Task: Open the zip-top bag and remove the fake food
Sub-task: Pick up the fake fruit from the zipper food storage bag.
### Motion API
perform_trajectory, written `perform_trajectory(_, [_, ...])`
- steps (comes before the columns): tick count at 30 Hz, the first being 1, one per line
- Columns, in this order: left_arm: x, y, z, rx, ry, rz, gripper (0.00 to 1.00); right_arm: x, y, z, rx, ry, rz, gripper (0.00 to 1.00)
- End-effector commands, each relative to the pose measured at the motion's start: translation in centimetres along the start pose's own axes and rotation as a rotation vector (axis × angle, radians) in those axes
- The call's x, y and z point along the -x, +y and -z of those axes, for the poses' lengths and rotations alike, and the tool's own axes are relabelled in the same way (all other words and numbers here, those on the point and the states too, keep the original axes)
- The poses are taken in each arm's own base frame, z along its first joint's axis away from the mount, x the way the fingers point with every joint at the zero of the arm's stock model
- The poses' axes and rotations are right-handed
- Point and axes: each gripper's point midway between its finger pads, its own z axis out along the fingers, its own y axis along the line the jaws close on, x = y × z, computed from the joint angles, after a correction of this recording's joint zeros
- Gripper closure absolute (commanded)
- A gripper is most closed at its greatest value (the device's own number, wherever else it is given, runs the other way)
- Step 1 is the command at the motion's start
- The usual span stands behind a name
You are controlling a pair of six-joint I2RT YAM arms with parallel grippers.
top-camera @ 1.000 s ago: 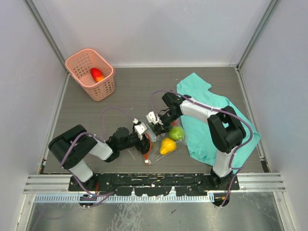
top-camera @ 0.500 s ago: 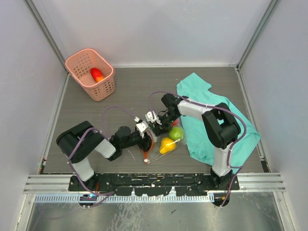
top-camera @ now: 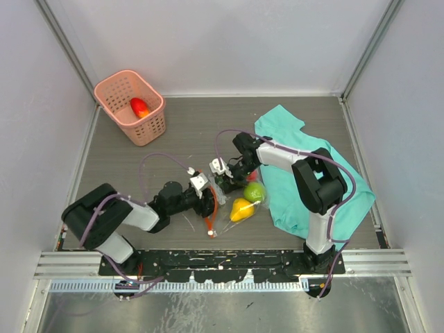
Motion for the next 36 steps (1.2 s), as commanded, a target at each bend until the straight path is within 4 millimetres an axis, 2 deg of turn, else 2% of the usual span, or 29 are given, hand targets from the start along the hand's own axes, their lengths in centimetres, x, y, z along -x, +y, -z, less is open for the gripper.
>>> perform_trajectory(1, [1.9,-0.3,0.9,-0.002,0.004,0.017,0.72,2.3,-0.8,2.4,-0.035,-0.044,0.066,0.89])
perform_trajectory(8, [2.1,-0.7,3.1,0.047,0.095,0.181,0.75,3.2,0.2,4.4,-0.01,-0.101,0.111,0.88])
perform_trajectory(18, [4.5,-0.2,7.0,0.175,0.129,0.405,0.78,4.7,0.4,5.7,-0.03,-0.11,0.125,0.87])
perform_trajectory(24, [8.8,0.1,8.6,0.176,0.05,0.468,0.79,5.5,-1.2,7.0,-0.144,-0.088,0.069,0.86])
perform_trajectory(29, [12.2,1.6,9.6,0.168,-0.026,0.51,0.8,6.2,-1.9,8.0,-0.209,-0.085,0.026,0.84])
perform_trajectory(36, [17.0,6.8,11.7,0.262,-0.148,0.558,0.81,6.5,-2.3,8.5,-0.256,-0.089,0.017,0.84])
